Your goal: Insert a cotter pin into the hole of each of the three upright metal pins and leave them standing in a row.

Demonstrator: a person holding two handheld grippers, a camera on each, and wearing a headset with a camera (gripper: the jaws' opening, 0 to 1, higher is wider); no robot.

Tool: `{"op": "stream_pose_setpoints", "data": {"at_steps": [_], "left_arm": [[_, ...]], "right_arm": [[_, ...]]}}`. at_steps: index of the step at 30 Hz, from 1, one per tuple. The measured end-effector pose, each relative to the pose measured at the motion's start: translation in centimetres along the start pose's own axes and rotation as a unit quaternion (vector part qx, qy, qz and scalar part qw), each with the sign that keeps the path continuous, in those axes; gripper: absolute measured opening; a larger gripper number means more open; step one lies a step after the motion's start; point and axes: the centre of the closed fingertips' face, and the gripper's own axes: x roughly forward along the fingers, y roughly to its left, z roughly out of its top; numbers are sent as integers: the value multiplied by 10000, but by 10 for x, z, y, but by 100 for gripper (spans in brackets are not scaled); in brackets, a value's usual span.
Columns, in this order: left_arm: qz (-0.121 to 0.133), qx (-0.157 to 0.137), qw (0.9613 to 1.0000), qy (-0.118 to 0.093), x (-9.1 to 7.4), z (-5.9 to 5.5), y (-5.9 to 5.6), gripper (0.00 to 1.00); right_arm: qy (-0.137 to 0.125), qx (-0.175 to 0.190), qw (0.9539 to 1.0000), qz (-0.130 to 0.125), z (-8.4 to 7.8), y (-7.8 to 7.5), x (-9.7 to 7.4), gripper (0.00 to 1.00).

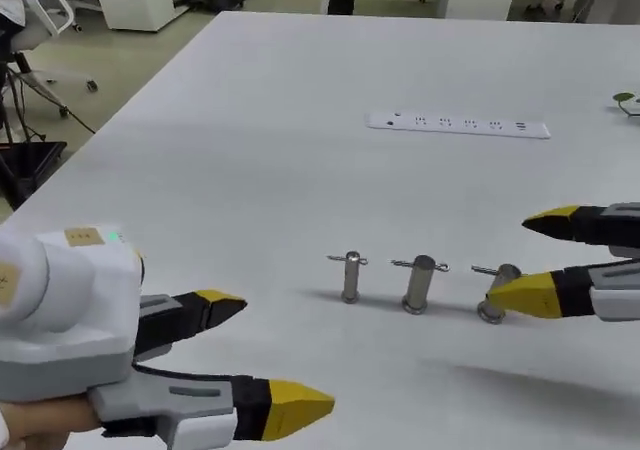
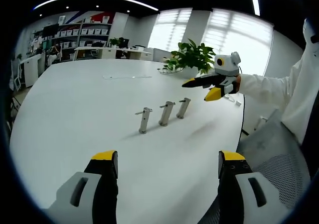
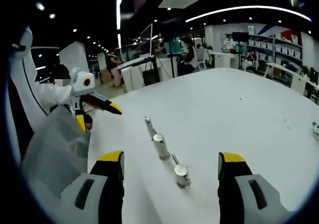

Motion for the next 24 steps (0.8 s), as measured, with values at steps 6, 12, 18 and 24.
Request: {"op": "stream_pose_setpoints", "data": {"at_steps": [6, 12, 18, 24], "left_arm": [[57, 91, 9999, -79, -2, 6, 0, 88], [2, 37, 10000, 39, -10, 8, 2, 94], [60, -238, 9995, -183, -13, 16, 4, 98], [82, -450, 9987, -212, -6, 13, 6, 99]], "right_arm": [[-33, -34, 9998, -199, -1, 13, -12, 86], [58, 261, 9983, -516, -11, 13, -24, 94], [291, 332, 9968, -673, -27, 24, -34, 98], [1117, 37, 9895, -912, -60, 26, -43, 98]]}}
